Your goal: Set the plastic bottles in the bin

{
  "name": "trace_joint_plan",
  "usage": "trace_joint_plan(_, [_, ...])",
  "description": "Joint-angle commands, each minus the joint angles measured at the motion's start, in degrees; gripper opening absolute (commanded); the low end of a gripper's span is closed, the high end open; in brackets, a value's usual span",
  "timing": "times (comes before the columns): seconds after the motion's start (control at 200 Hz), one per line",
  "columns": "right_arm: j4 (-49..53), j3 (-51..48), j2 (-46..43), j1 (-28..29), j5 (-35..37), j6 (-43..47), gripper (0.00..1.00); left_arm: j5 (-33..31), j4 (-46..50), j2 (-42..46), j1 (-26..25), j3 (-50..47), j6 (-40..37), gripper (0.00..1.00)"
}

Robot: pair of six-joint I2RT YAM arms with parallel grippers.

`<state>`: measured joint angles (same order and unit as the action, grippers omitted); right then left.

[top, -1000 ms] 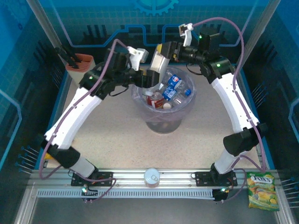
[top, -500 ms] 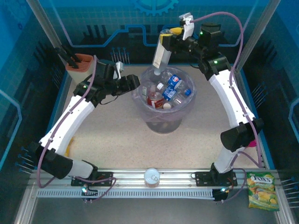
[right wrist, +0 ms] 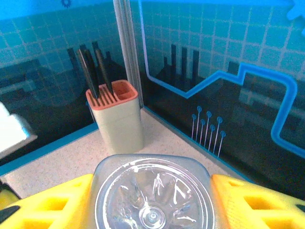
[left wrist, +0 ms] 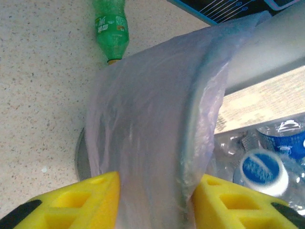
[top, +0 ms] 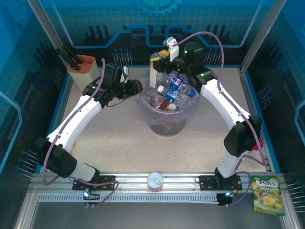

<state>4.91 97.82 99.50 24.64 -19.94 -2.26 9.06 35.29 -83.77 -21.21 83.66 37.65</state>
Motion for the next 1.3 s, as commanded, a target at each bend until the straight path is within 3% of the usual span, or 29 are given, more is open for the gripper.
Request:
trace_joint_plan(0.0, [0.3, -4.5, -2.4, 0.6, 1.9, 3.7, 0.25, 0.8, -1.5, -0.8, -0.2, -1.2, 0.9, 0.42])
trace_joint_plan(0.175, [-0.6, -11.6, -4.7, 0.9, 2.7, 4.2, 0.25, 0.9, -2.2, -1.1, -0.2, -1.2, 1.0, 0.37])
trace_joint_plan(0.31, [5.3, -7.9, -5.9, 1.3, 3.8, 5.4, 0.27, 1.2, -2.0, -1.9, -0.2, -0.1, 0.6, 0.34])
trace_joint_plan(0.38, [9.5, -3.3, -6.0, 1.1, 3.5, 5.3, 0.34, 1.1, -1.9, -2.1, -0.3, 0.3, 0.3, 0.33])
trace_joint_plan(0.465, [16.1, 4.1, -4.7, 1.0, 3.2, 4.9, 0.53, 0.9, -1.9, -2.4, -0.2, 0.6, 0.0, 0.32])
trace_joint_plan(0.54, [22.4, 11.6, -2.8, 1.0, 3.8, 4.9, 0.61, 0.9, -1.8, -2.6, -0.3, 0.8, -0.4, 0.31])
trace_joint_plan(0.72, [31.7, 28.2, 1.9, 1.1, 4.4, 4.8, 0.63, 0.9, -1.5, -2.7, -0.2, 1.0, -1.7, 0.30])
trace_joint_plan(0.815, [35.5, 33.5, 4.4, 1.2, 4.0, 5.9, 0.53, 0.8, -1.5, -2.7, -0.3, 1.1, -2.1, 0.29])
trace_joint_plan(0.921, [31.1, 26.8, 2.6, 2.8, 5.4, 9.6, 0.46, 0.9, -1.6, -2.6, -0.3, 0.9, -2.2, 0.29])
trace_joint_plan(1.086, [11.4, 7.7, -3.8, 3.5, 11.4, 13.9, 0.35, 0.8, -1.5, -2.6, -0.3, 0.9, -2.5, 0.27])
trace_joint_plan(1.171, [10.6, 5.2, -3.4, 3.0, 11.6, 15.9, 0.34, 0.9, -1.6, -2.5, -0.2, 0.8, -2.5, 0.27])
trace_joint_plan(1.296, [11.4, 1.1, -3.2, 1.9, 6.4, 13.9, 0.34, 1.0, -2.0, -2.6, -0.3, 0.6, -2.2, 0.26])
